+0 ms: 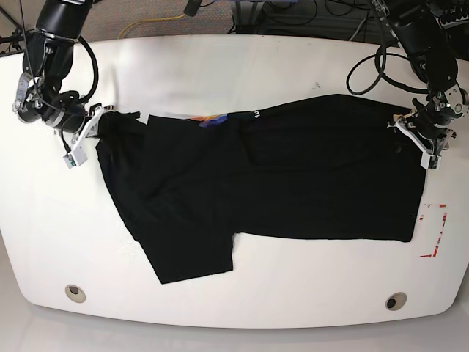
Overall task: Fold the T-shirt properly
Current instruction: 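Hold the shirt edge with both grippers and tension it taut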
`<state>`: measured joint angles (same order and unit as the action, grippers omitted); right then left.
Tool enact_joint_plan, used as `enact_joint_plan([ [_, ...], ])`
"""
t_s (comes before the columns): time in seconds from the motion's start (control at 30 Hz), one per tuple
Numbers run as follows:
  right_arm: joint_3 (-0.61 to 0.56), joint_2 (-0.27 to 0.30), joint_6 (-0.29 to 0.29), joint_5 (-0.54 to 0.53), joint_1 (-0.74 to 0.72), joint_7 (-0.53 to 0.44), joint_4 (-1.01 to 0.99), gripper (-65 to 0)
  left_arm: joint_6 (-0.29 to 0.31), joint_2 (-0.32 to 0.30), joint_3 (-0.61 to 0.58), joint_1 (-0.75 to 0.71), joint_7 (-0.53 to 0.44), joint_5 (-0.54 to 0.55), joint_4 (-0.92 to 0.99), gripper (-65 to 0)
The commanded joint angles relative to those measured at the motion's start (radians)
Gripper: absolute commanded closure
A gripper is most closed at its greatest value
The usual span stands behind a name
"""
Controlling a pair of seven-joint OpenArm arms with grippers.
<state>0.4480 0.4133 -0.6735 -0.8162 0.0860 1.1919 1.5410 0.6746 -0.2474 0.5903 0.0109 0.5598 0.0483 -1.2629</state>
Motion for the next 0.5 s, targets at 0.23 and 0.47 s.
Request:
enact_joint_plan([
  [0.23, 0.047, 0.046, -0.025, -0.018, 0.159, 0.001, 0.187, -3.3, 0.0, -0.03, -0.003, 0.004, 0.047, -0.024, 0.002, -39.7],
  [0.47, 0.116, 0.068, -0.025, -0.211, 0.217, 0.001, 0.204, -11.3, 0.0, -0.037, -0.003, 0.004, 0.047, -0.024, 0.004, -39.9],
])
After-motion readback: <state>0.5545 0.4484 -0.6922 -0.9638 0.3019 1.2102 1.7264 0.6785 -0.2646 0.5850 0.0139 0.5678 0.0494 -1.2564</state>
